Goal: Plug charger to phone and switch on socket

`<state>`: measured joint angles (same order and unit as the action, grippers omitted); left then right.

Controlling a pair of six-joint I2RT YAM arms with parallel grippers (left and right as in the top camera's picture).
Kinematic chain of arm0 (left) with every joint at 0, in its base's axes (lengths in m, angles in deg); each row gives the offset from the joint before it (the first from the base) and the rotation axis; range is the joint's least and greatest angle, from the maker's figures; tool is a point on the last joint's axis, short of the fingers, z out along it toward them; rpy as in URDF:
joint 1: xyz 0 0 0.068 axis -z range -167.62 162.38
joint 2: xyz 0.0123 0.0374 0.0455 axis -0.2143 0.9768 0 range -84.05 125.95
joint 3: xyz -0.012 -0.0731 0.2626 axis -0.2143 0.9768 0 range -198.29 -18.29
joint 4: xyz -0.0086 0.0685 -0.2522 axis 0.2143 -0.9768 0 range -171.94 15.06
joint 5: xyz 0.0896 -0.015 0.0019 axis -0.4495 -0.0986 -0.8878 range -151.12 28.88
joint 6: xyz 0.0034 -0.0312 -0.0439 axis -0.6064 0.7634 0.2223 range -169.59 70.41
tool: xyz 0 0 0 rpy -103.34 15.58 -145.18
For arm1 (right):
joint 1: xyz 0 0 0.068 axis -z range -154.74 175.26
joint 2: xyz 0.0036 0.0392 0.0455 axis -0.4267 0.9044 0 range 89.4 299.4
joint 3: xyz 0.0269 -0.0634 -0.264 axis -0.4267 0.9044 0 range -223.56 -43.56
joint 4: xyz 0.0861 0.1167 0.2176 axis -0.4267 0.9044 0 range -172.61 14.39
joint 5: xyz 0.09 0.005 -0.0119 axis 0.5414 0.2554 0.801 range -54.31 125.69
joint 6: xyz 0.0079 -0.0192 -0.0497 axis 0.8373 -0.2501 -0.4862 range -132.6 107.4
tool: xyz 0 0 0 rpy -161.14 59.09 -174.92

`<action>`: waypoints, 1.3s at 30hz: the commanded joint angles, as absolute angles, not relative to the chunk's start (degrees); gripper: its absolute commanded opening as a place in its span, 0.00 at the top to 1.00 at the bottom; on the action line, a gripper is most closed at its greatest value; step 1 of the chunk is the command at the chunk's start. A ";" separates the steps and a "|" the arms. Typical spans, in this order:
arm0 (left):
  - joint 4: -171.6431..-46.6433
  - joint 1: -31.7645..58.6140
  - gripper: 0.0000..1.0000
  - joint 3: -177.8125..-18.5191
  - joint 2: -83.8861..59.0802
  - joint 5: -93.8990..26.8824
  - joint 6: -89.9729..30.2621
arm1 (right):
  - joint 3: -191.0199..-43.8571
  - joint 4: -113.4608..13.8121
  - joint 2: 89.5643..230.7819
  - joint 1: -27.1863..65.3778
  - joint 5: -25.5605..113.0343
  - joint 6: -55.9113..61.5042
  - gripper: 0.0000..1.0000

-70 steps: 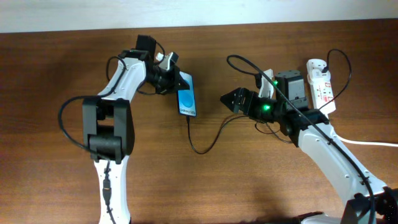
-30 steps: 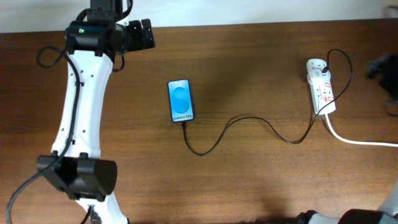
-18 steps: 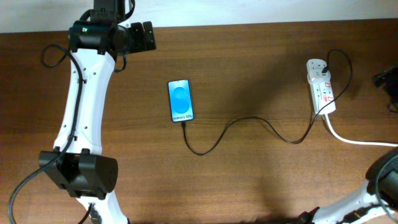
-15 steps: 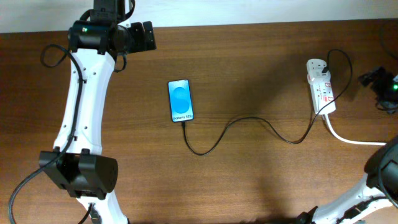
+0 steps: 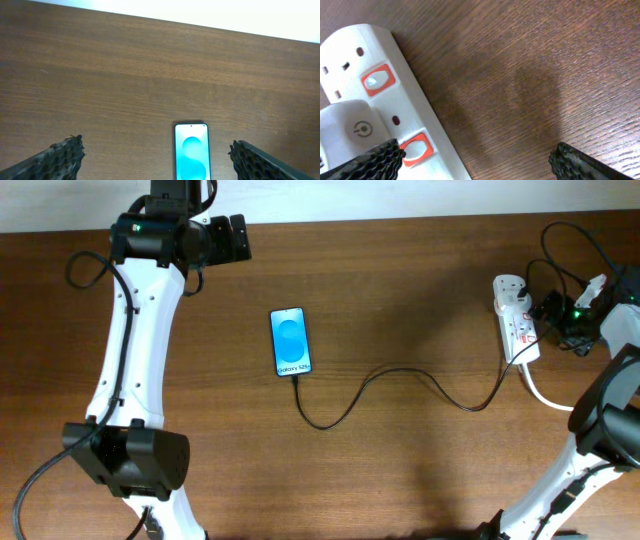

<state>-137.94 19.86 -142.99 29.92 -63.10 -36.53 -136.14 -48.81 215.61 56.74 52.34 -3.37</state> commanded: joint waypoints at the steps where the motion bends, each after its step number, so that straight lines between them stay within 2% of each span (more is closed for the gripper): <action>1: -137.83 19.88 0.01 -142.60 30.25 -63.52 -36.45 | -136.77 -49.27 217.10 55.17 50.33 -1.09 0.01; 28: -137.85 19.88 0.01 -142.60 30.25 -63.52 -36.42 | -137.38 -39.82 217.25 49.79 45.47 0.02 0.01; 32: -137.85 19.88 0.01 -142.60 30.25 -63.52 -36.45 | -146.06 -32.00 215.37 55.19 44.71 1.46 0.01; 36: -137.83 19.88 0.01 -142.60 30.25 -63.52 -36.42 | -163.24 -18.03 212.53 60.74 36.95 4.46 0.01; 39: -137.85 19.88 0.01 -142.60 30.25 -63.52 -36.42 | -177.40 -6.80 211.88 61.97 36.51 4.17 0.02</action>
<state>-137.94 19.86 -142.99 29.92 -63.10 -36.53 -167.94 -11.65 214.67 62.12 38.61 3.67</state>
